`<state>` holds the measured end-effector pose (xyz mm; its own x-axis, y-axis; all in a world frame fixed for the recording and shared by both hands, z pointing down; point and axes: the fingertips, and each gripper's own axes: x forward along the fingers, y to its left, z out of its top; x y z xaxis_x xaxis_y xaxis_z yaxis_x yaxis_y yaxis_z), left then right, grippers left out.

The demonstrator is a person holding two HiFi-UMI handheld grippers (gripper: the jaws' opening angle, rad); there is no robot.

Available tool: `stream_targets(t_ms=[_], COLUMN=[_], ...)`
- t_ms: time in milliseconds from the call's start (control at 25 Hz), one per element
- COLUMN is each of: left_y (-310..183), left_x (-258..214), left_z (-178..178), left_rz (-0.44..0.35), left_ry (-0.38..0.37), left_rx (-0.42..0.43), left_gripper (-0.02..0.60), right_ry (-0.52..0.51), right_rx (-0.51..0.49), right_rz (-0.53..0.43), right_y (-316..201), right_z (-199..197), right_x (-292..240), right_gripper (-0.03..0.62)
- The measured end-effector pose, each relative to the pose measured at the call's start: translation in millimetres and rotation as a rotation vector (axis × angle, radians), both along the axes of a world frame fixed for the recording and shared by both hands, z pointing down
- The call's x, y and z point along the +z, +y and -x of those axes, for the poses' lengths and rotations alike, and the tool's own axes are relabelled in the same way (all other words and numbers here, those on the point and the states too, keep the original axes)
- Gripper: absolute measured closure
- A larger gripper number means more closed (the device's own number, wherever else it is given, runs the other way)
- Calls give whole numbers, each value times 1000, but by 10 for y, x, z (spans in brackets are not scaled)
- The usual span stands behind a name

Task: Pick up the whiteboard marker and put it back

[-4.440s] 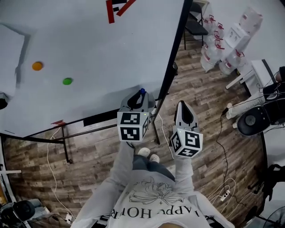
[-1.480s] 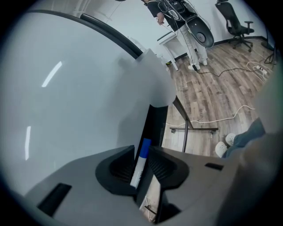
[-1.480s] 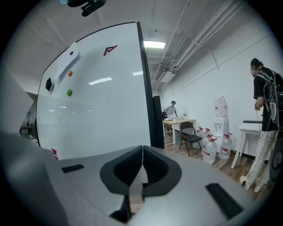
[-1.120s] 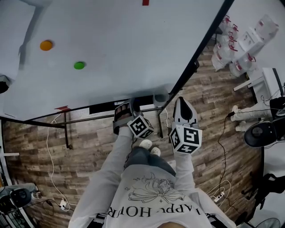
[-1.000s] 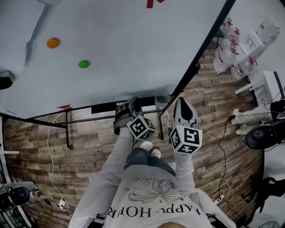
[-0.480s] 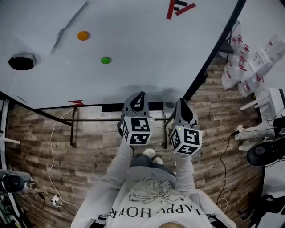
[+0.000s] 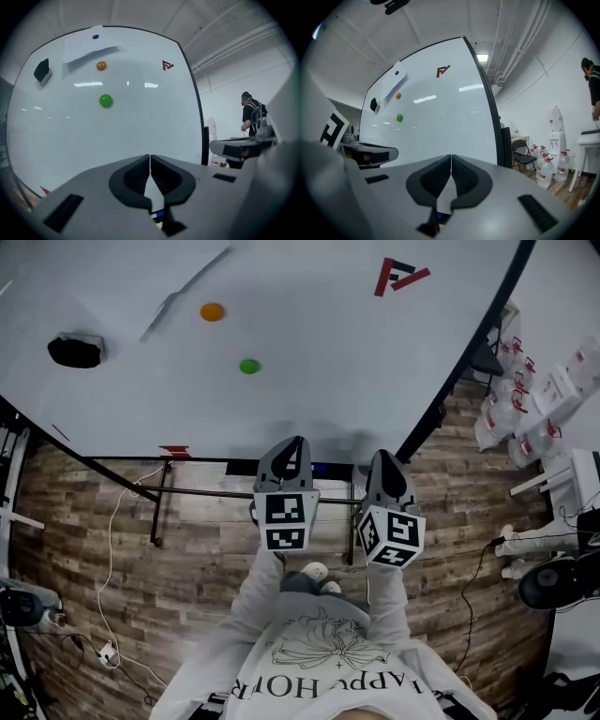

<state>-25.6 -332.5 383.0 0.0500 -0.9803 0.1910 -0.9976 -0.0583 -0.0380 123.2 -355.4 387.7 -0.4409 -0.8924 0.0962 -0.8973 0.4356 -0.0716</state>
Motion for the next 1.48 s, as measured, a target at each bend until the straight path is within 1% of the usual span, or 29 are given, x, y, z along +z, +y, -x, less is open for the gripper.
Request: stream_targets(t_ms=[120, 400, 720, 1480], left_y=[35, 76, 110, 143], left_x=[-11, -47, -58, -55], left_z=[52, 45, 6, -41], left_rz=[-3, -12, -14, -7], left_ry=[14, 10, 13, -12], left_rx=[-20, -31, -31, -27], left_gripper=[571, 571, 571, 571], right_ry=[0, 8, 11, 11], right_rx=[-8, -22, -22, -32], right_rz=[0, -8, -13, -9], right_y=[7, 26, 41, 60], right_z=[30, 57, 33, 36], right_x=[-2, -42, -58, -41], right_gripper=[589, 589, 591, 591])
